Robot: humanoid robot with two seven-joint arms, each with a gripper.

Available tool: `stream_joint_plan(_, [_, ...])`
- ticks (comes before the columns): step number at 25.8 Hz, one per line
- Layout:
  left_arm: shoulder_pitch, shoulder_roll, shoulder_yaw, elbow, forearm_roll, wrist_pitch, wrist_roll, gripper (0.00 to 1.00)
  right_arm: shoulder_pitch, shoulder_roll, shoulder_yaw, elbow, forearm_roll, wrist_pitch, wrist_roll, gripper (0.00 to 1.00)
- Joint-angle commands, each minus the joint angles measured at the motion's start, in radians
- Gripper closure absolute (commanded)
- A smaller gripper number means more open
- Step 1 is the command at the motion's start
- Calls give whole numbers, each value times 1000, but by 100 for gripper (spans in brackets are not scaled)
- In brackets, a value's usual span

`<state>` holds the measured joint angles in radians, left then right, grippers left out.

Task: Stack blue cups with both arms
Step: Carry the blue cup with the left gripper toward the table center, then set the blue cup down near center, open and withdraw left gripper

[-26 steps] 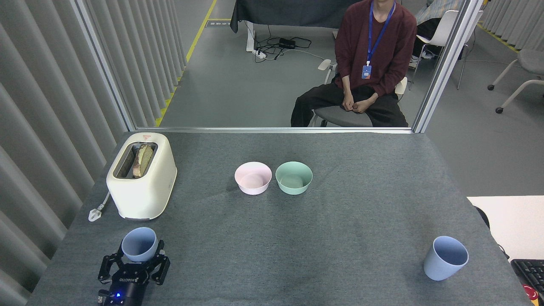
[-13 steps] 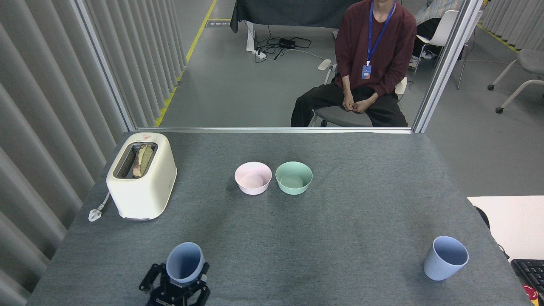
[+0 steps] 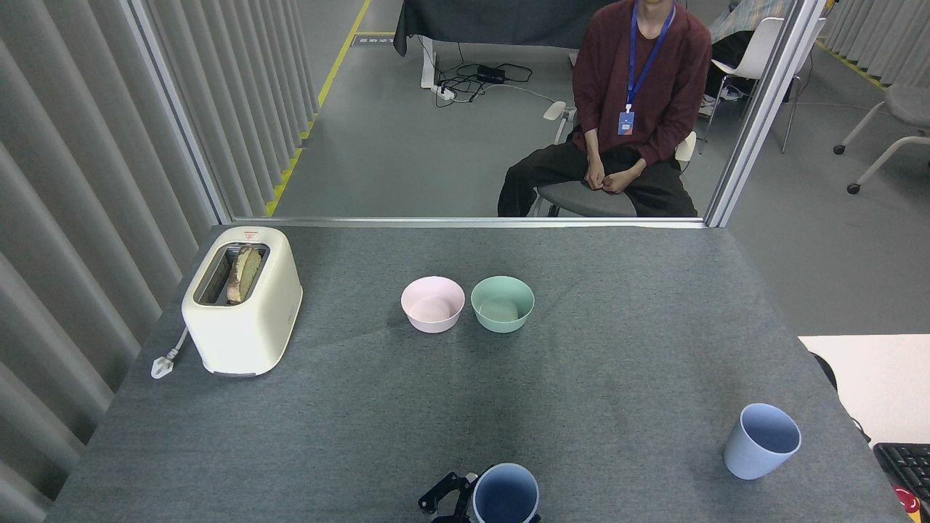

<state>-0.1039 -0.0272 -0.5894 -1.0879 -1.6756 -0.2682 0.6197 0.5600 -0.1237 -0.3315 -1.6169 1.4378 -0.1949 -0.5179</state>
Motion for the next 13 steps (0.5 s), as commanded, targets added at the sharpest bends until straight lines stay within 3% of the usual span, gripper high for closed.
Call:
stream_joint_plan(1, [-28, -33, 6, 40, 2, 4, 12, 0, 0, 1, 0, 0, 1, 0, 1, 0])
stream_joint_plan(13, [36, 1, 13, -18, 31, -9, 34, 0, -2, 6, 3, 0, 3, 0, -1, 0])
